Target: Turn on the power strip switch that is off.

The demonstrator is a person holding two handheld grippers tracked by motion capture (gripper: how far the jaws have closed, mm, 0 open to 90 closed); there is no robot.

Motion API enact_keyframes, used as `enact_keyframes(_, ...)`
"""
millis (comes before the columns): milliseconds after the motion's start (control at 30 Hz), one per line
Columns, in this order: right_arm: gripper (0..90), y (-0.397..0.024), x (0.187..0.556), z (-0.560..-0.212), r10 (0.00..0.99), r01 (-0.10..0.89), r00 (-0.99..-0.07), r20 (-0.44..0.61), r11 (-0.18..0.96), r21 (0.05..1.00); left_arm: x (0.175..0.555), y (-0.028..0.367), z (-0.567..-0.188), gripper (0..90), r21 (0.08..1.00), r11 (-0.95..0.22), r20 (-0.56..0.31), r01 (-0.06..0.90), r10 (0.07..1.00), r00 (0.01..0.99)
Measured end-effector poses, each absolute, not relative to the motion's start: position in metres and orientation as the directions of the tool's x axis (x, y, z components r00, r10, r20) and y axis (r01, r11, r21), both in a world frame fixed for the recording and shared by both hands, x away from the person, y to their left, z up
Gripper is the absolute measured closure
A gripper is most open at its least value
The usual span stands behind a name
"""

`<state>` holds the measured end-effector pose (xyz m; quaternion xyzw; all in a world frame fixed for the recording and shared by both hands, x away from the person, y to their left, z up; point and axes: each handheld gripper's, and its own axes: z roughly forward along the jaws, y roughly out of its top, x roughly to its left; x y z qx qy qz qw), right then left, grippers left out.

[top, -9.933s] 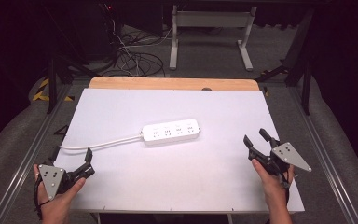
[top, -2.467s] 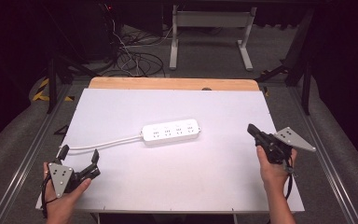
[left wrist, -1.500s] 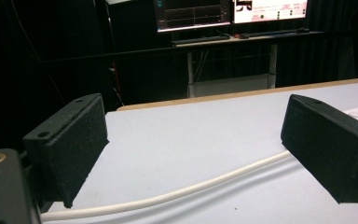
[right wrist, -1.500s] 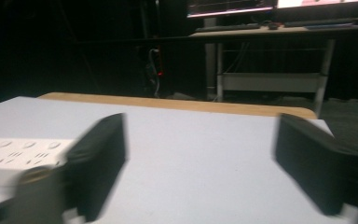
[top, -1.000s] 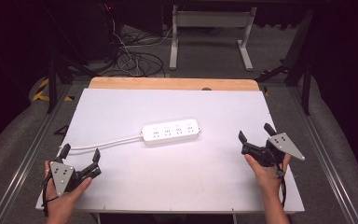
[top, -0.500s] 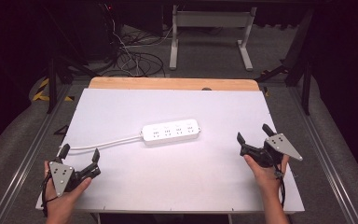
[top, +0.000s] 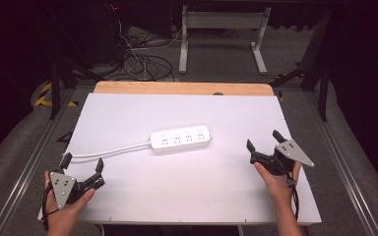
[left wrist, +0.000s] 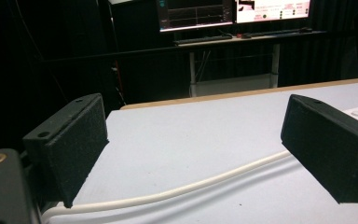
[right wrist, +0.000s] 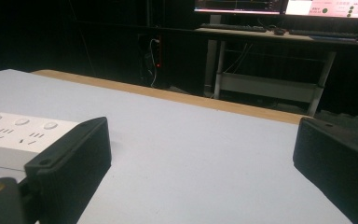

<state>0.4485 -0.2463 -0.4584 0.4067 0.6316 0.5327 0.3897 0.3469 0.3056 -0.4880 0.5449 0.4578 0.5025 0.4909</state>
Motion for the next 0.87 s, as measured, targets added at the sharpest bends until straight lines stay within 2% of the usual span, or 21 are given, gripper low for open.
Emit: enact_keyframes(867,6.1,-0.2455,0.4502,-0.4602,0.929,0.117,-0.365,-0.061,0.111,0.987,0.3476,0.3064,-0.4884,7.7,0.995,-0.1,0.099,0.01,0.992,0.076)
